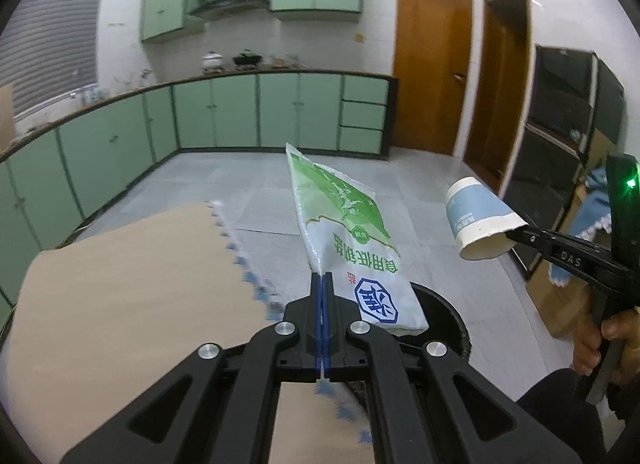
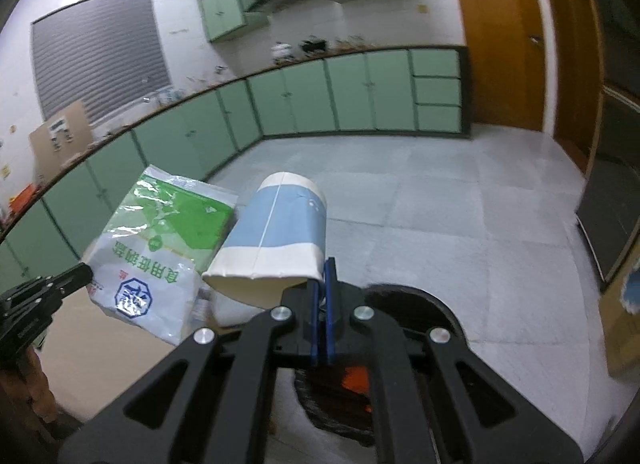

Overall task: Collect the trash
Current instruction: 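Carry the paper bag and cup with both grippers over the black bin, then open both grippers to drop the paper bag and cup into the bin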

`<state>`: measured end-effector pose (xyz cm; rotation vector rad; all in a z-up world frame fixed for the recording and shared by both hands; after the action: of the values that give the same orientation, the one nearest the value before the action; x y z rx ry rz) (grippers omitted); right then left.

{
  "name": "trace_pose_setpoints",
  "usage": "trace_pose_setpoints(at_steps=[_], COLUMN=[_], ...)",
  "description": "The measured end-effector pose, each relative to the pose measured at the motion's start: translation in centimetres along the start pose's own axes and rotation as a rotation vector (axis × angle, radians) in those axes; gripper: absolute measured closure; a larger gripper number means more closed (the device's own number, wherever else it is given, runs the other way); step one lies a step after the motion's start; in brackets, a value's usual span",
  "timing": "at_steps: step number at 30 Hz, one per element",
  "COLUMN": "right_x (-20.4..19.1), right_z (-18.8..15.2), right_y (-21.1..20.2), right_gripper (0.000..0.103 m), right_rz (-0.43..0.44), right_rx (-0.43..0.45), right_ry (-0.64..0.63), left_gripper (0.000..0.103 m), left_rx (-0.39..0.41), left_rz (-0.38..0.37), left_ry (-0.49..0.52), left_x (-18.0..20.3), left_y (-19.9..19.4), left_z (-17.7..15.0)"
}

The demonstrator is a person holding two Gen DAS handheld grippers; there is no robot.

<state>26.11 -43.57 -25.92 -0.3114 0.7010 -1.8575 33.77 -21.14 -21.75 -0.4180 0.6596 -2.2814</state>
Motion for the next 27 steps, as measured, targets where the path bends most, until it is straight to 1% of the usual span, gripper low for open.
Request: trace_pose_setpoints(at_steps=[6,10,13,15,16,19,23,26,27], right_x=[5.3,7.2,8.0,8.7,9.0,9.4,10.1,10.2,10.2], right_z=[-3.7,-5.4,-6.3,-7.1,-7.4,-8.1,-9.6,-9.8,-10.0], right_y=[4.2,7.9,10.2,11.9,12.8,15.2,17.5,18.1,18.3], right_gripper=[0.101,0.101,0.101,0.101,0.101,0.101,0.101,0.096,0.092], right_rz=[-0.071,-0.095,-0.12,-0.133,-0.141,-0.161,-0.182,-0.197,-0.194], right_rx=[-0.087,-0.151,-0.189,-0.219,-0.232,-0.279,-0.349,-0.365,-0.377], right_ry=[0.057,0.096,0.097,0.105,0.112,0.114,0.122,0.128,0.133], left_gripper=[0.103,0.103,0.103,0.103,0.103,0.103,0.103,0.102,0.102], left_rx=[-0.094,-0.169,-0.231,-0.258,-0.266,-0.297,-0.366,-0.404,-0.41], left_rz=[-0.055,-0.074,-0.08,-0.075,-0.074,-0.068,-0.057,-0.054,-0.043], left_ry=[0.028,0.055,0.068,0.082,0.082,0.089,0.113,0.132,0.14], left_x=[3.2,5.5,6.1,6.5,6.8,7.5,8.2,8.5,8.6], left_y=[6.1,10.6,14.0,16.0,16.3,18.4,21.3,22.9,23.4], left_z=[-1.4,-2.8,-3.6,-4.1,-4.9,-5.5,-6.5,-7.0,-7.1])
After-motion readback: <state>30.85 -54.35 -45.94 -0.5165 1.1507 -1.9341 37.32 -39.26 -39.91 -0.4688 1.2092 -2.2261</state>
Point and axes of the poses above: each gripper's, at about its wrist camera, not at the fingertips, and y roughly the way its jaws point, x to its right, z to its top, the point moved 6 cm from there along y, roughly the way its jaws point, and after that the axes turned 6 degrees about -z, right-handed, at the moved point
